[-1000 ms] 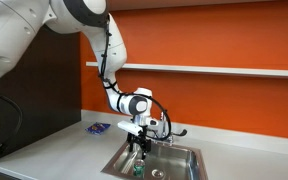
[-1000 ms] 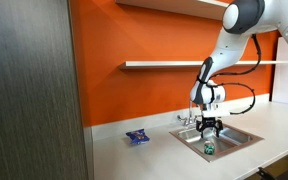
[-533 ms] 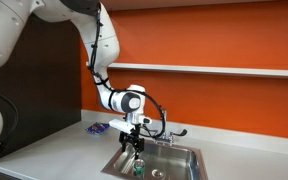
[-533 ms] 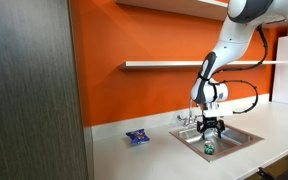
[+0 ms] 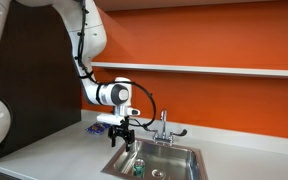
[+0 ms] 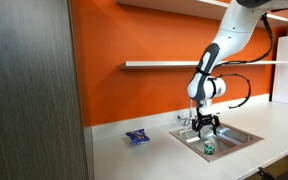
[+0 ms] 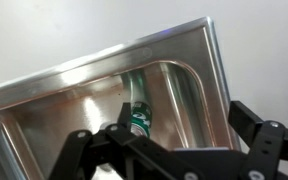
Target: Pick up the can and put it in the sink
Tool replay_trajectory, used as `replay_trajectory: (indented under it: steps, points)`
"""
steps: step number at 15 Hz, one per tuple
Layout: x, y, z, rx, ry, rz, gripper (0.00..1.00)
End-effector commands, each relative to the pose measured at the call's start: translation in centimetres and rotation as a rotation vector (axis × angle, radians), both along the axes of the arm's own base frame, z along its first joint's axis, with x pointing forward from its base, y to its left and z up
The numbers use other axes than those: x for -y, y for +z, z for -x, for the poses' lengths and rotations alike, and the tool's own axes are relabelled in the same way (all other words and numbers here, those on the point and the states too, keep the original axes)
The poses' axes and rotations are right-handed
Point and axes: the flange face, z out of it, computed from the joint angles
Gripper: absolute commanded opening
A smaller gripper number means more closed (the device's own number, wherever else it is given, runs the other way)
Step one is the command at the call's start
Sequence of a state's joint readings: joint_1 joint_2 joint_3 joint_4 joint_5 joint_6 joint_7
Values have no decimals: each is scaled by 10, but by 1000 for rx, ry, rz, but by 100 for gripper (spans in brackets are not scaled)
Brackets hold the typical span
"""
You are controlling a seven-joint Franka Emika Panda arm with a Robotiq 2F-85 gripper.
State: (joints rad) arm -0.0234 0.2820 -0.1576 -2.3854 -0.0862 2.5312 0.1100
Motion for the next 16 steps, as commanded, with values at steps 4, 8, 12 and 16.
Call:
replay_trajectory:
  steps: [4, 8, 12, 16]
  points:
    - [-59, 29, 18, 13, 131, 22, 100]
    - [-81, 41, 30, -2, 192, 17, 100]
    - [-81, 35, 25, -6, 197, 1, 100]
    - [-82, 38, 28, -8, 197, 0, 100]
